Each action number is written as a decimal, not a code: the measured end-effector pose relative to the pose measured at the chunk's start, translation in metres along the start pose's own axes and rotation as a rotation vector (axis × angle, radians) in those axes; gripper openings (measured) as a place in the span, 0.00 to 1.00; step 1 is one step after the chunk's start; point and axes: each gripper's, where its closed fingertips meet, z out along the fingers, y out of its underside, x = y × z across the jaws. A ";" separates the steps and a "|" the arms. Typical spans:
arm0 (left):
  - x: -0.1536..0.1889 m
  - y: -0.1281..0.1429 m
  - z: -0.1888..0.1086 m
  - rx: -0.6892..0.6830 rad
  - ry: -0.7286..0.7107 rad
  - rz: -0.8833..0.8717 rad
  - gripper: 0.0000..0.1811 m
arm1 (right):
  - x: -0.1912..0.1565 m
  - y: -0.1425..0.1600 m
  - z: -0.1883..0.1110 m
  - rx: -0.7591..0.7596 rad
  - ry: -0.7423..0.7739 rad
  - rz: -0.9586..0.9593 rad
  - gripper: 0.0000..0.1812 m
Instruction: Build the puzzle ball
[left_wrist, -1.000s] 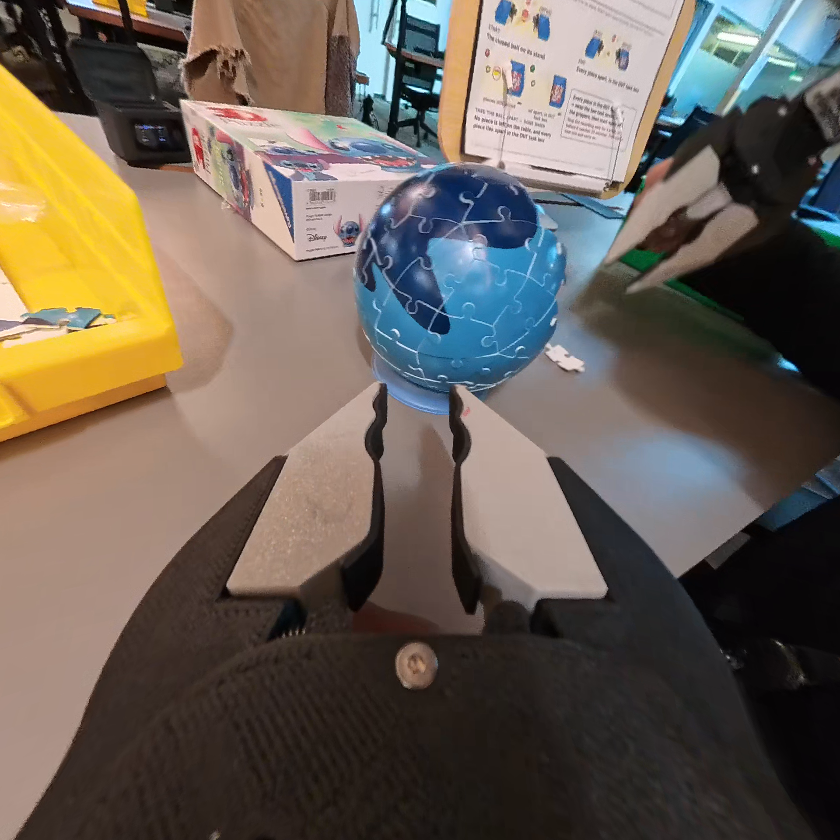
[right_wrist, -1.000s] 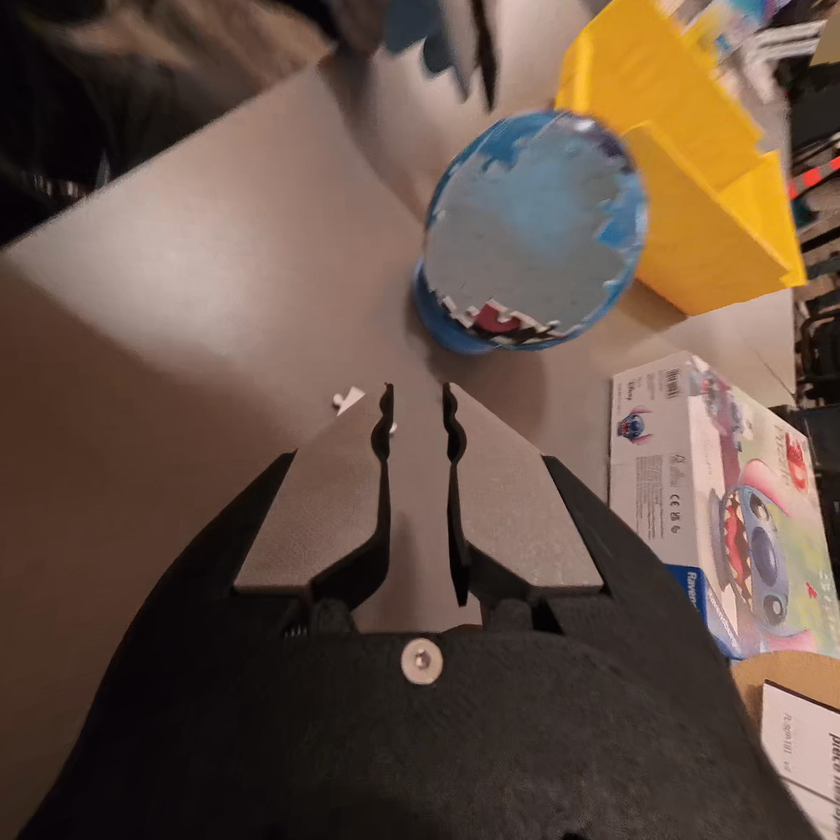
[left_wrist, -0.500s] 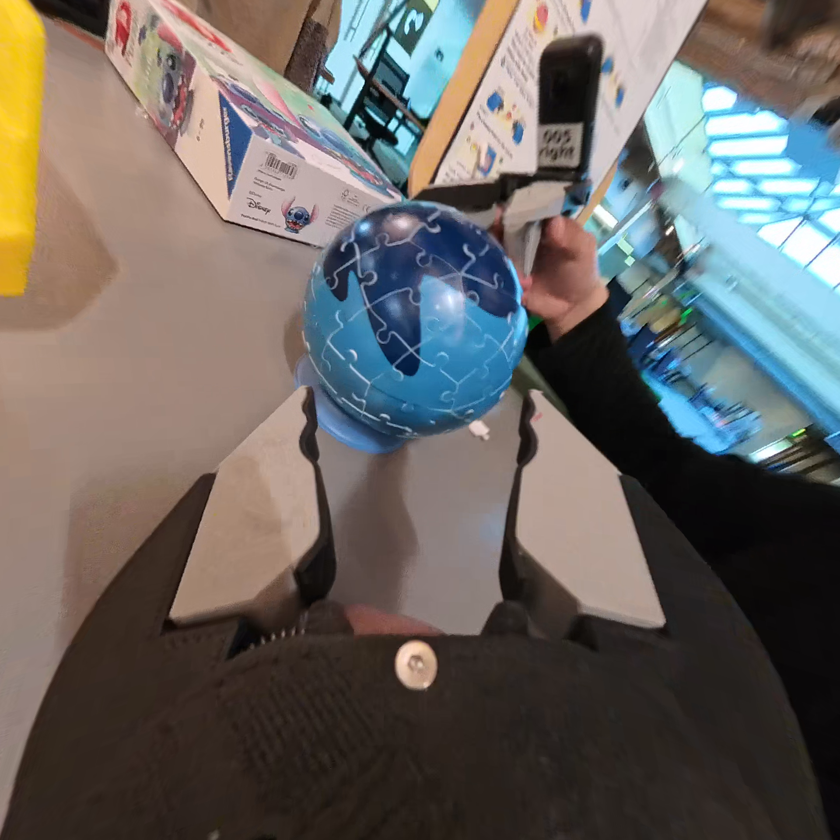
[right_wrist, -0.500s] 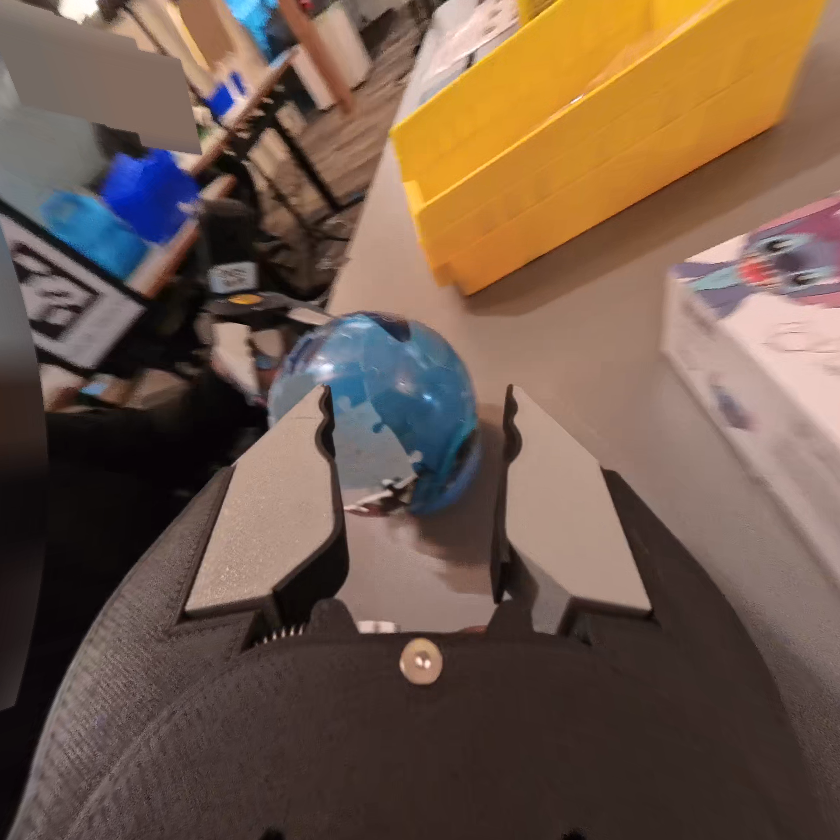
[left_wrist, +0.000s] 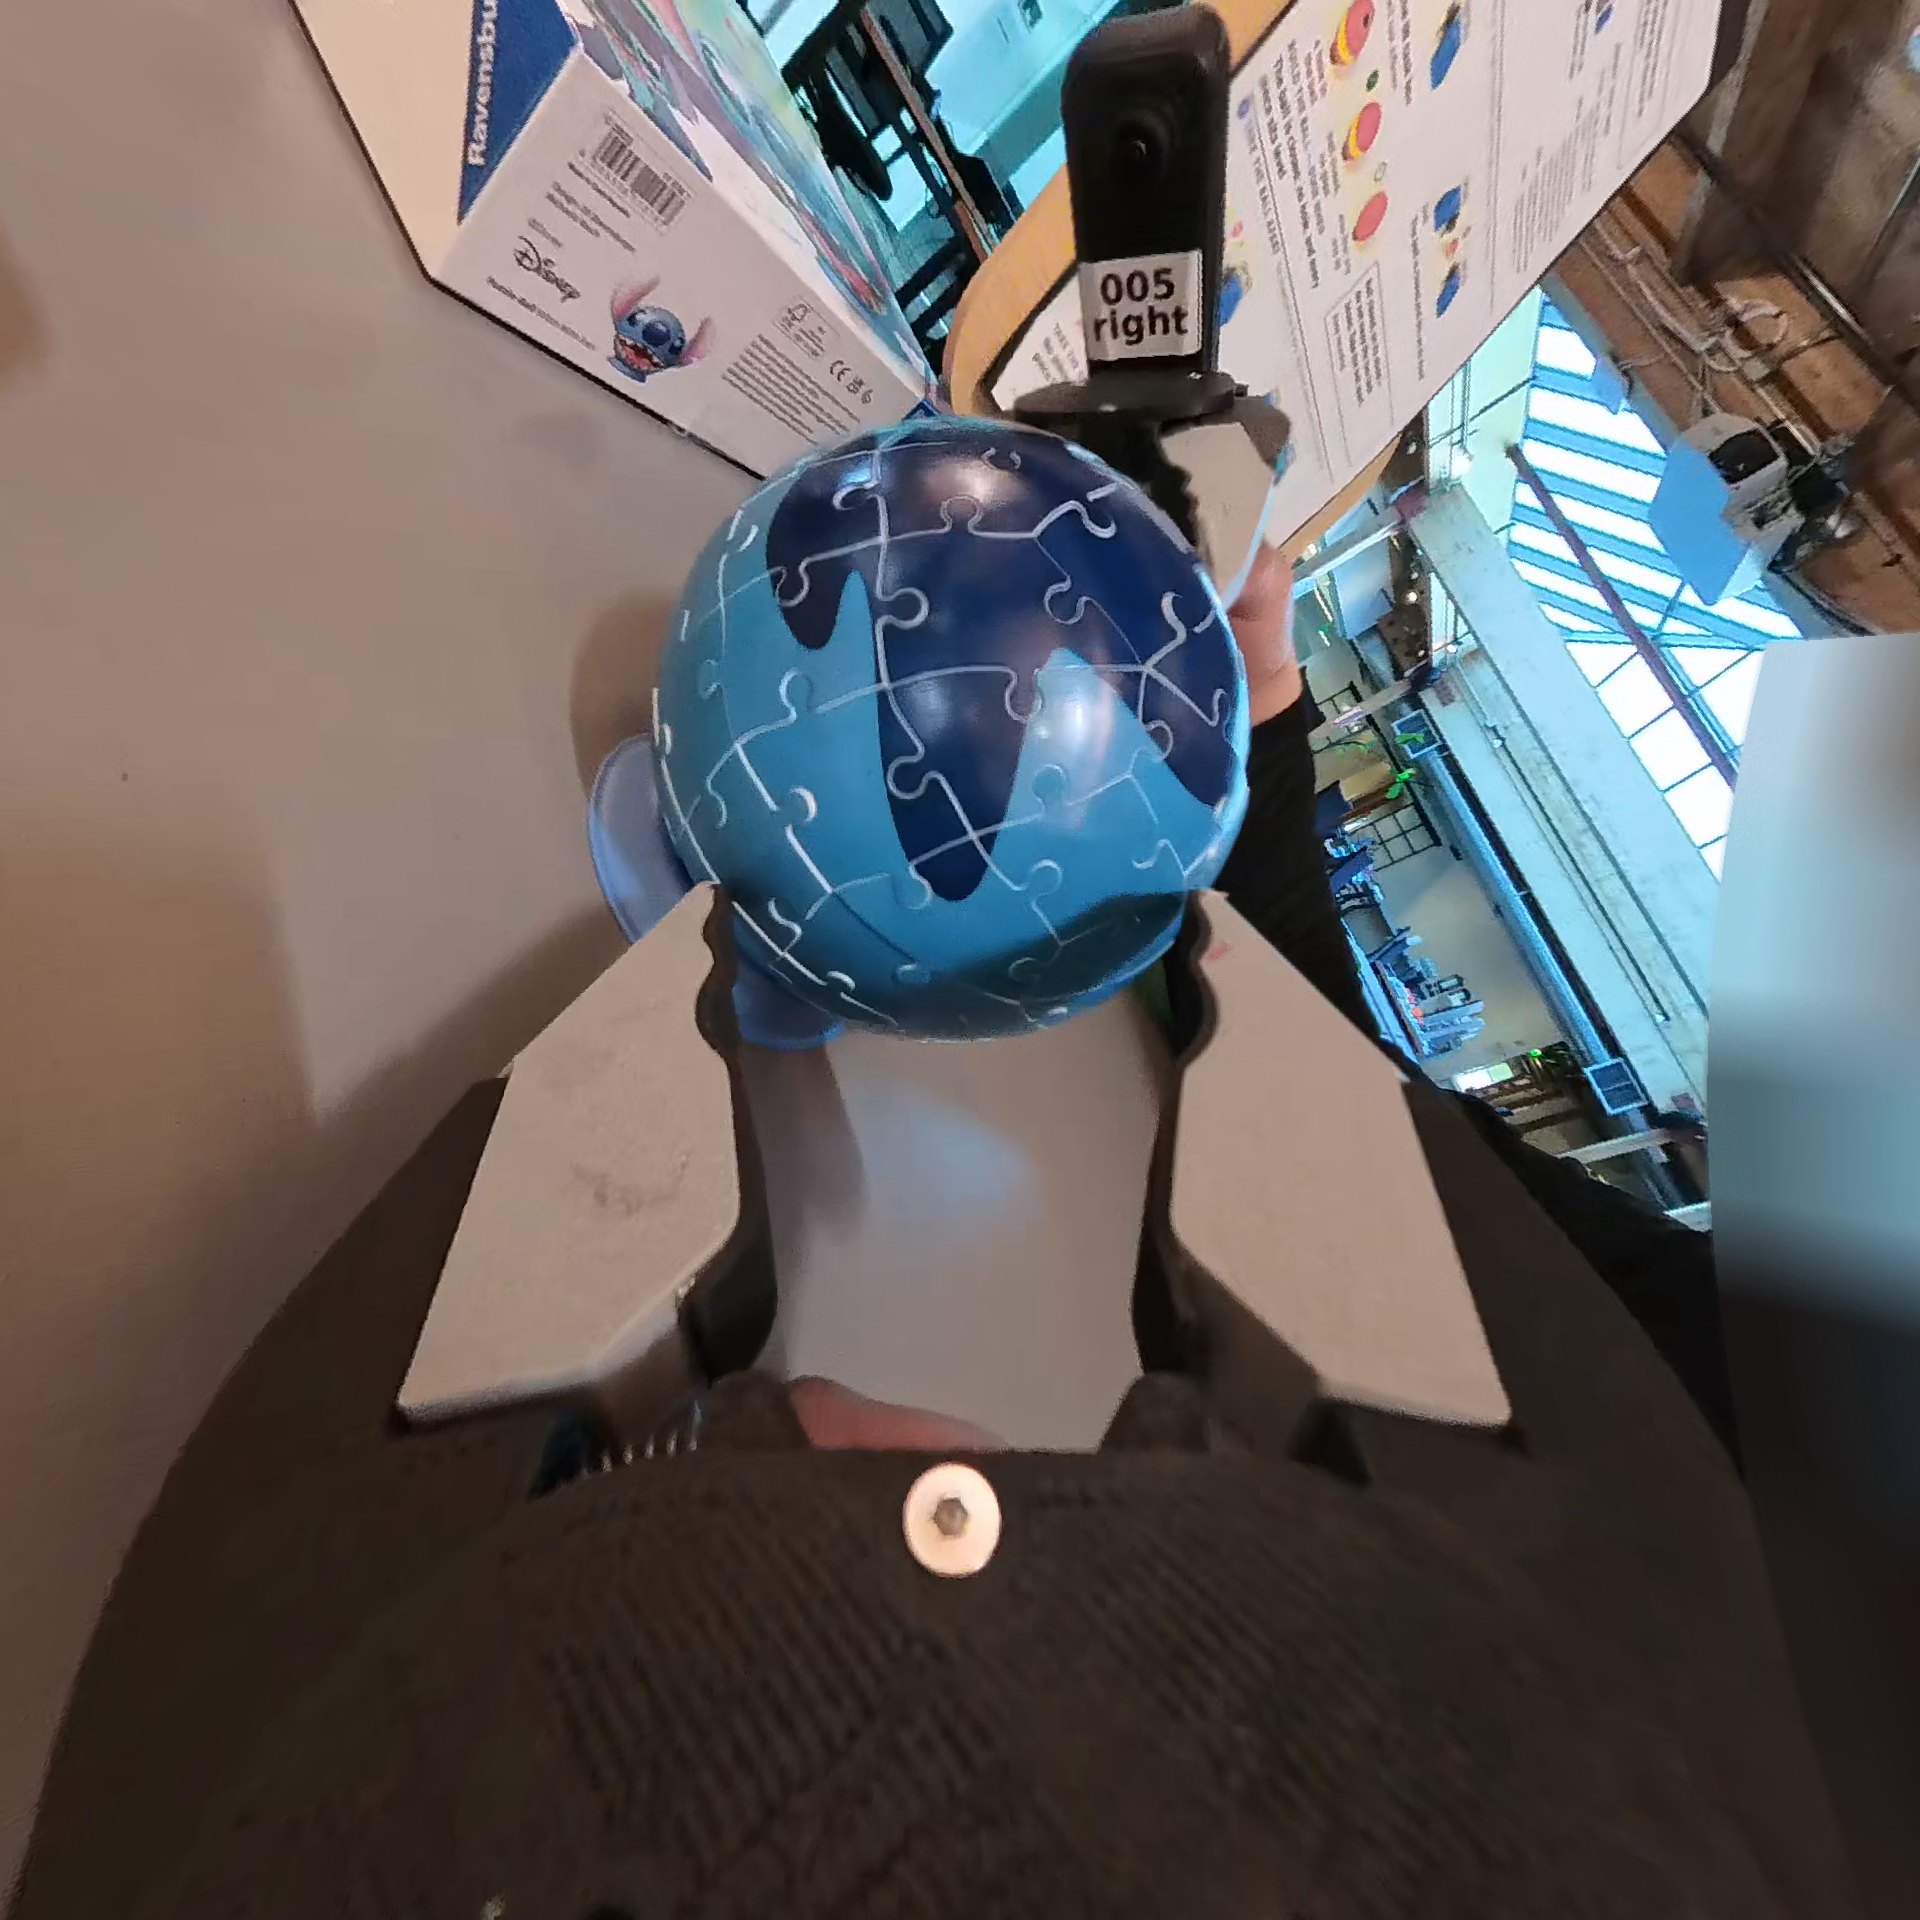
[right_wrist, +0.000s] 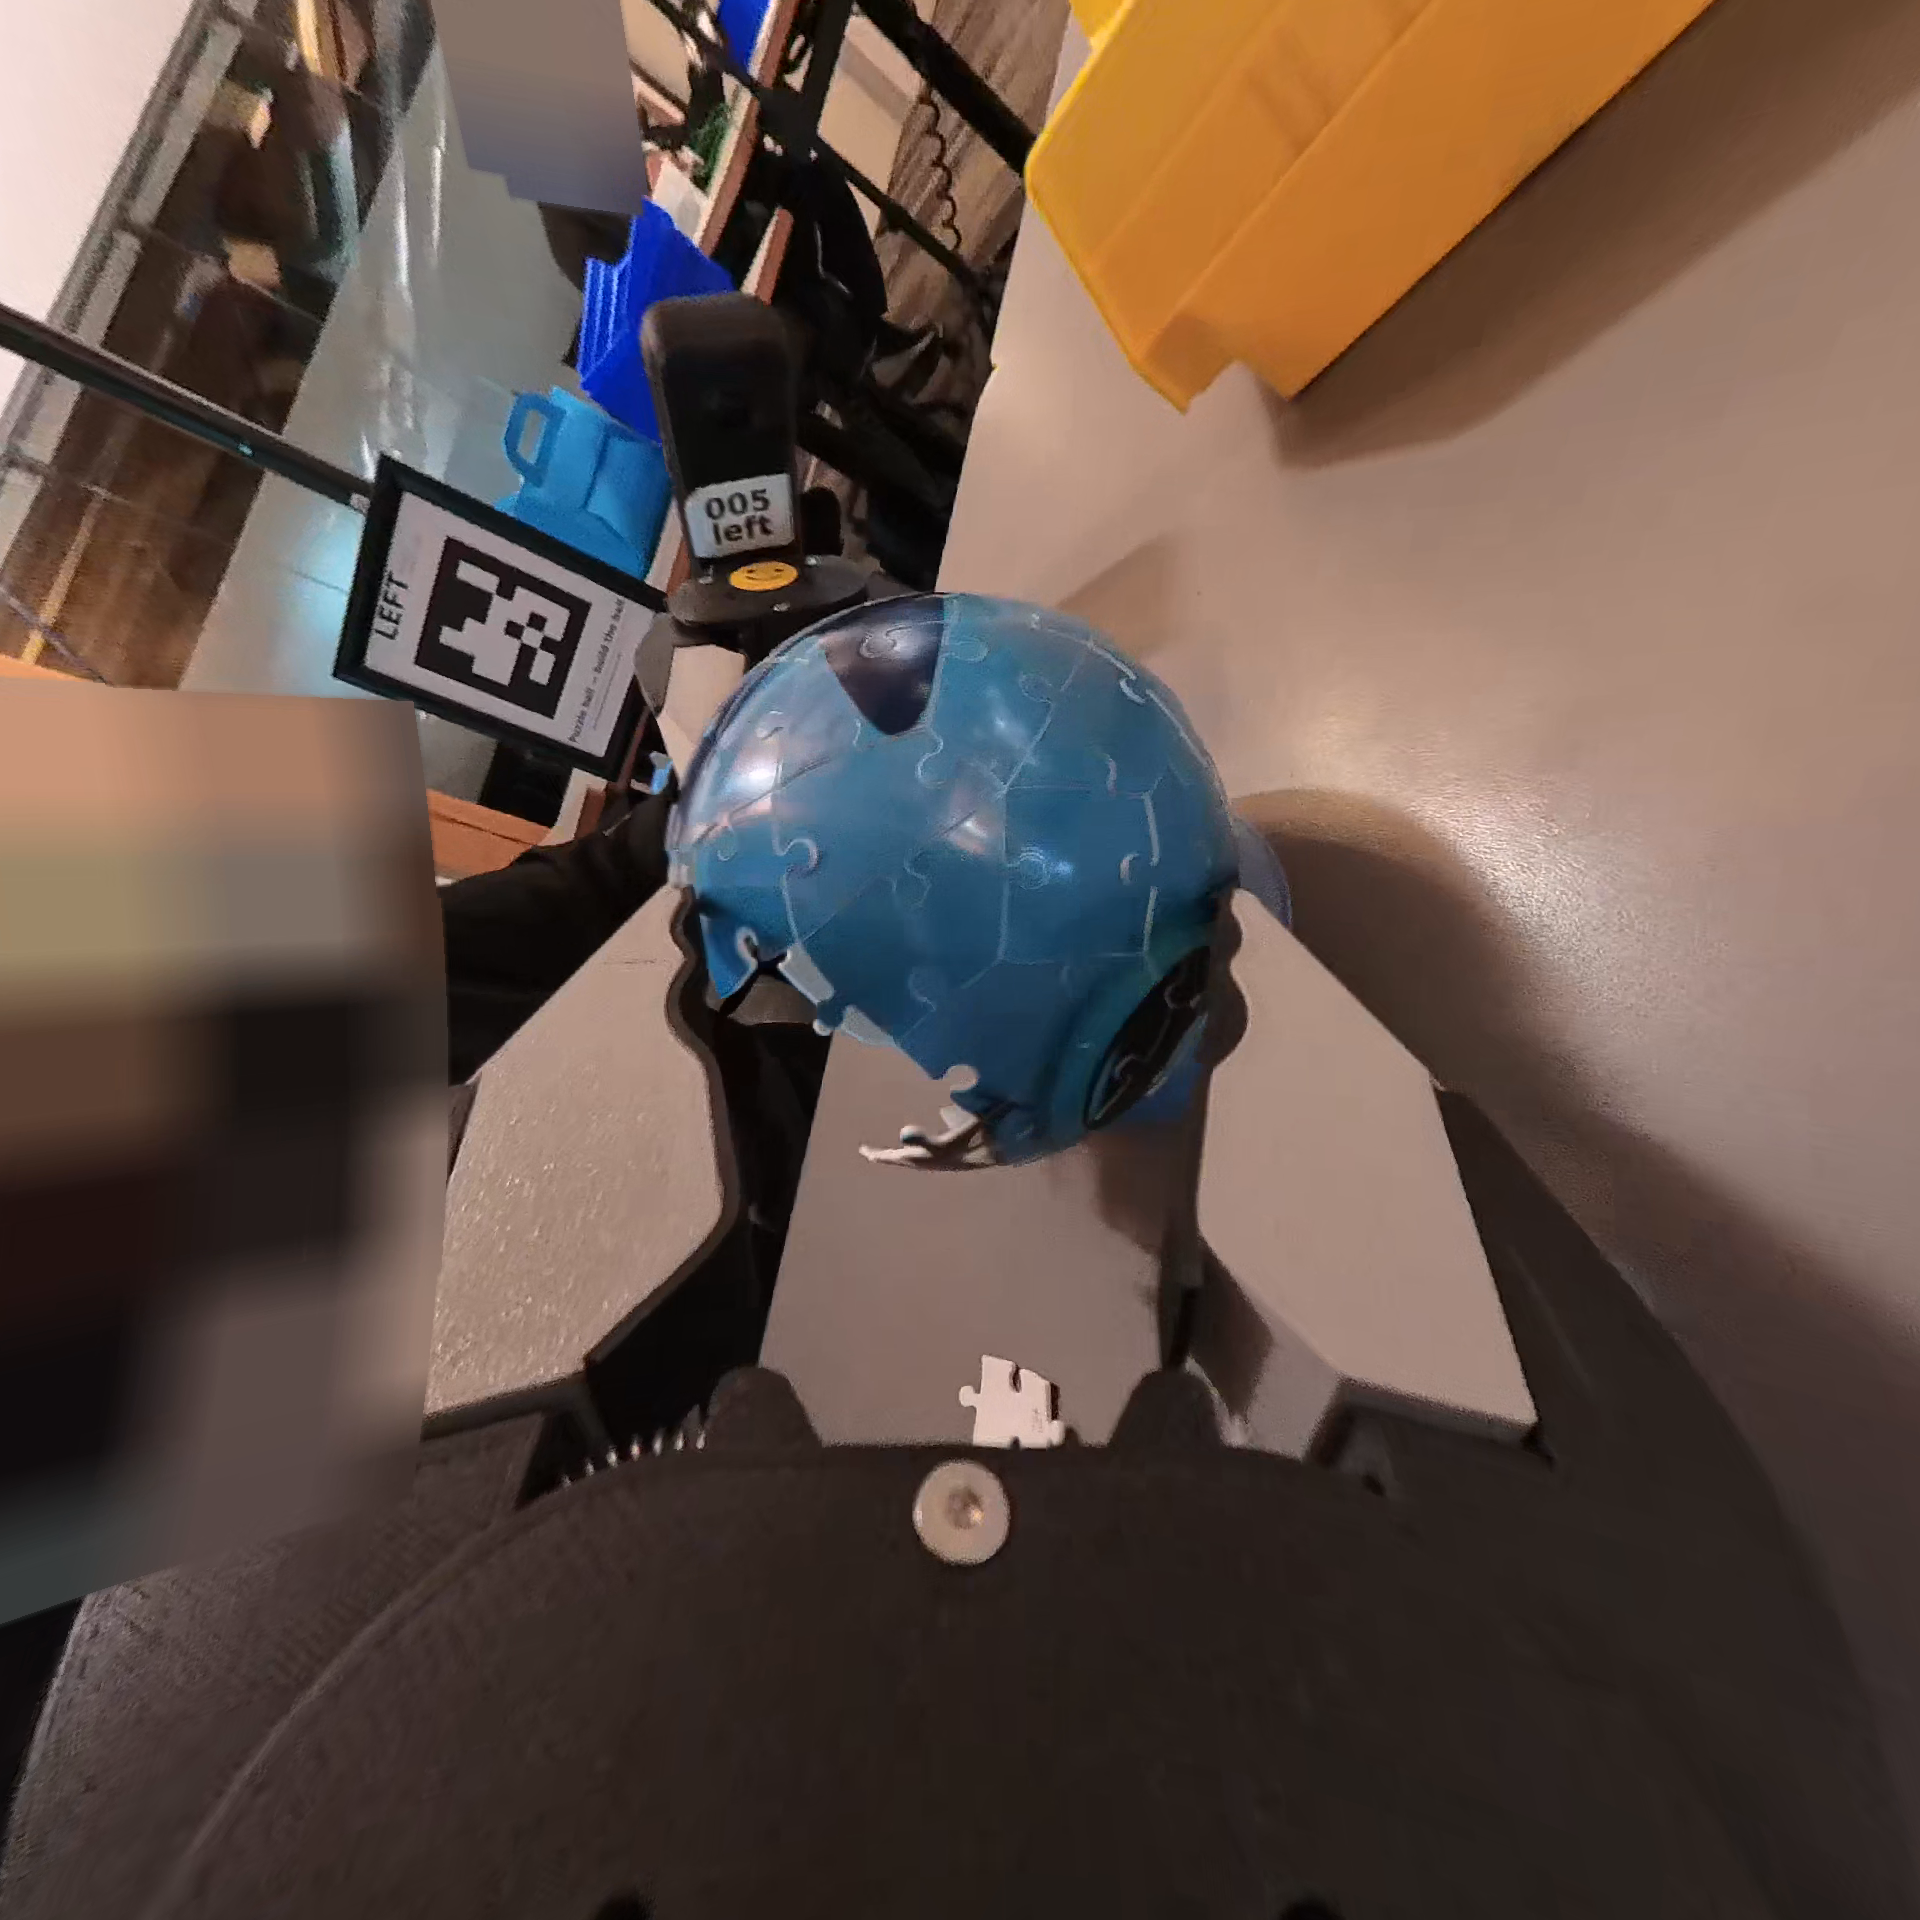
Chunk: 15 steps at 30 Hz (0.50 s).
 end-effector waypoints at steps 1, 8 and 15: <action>-0.001 0.000 0.000 0.000 -0.005 0.003 0.45 | 0.000 0.000 0.001 -0.002 -0.004 -0.002 0.54; 0.008 -0.021 -0.010 0.064 0.015 0.083 0.39 | -0.009 0.003 0.010 -0.025 0.002 -0.118 0.59; 0.009 -0.025 -0.018 0.062 -0.006 0.151 0.38 | -0.013 0.004 0.018 -0.010 -0.026 -0.100 0.59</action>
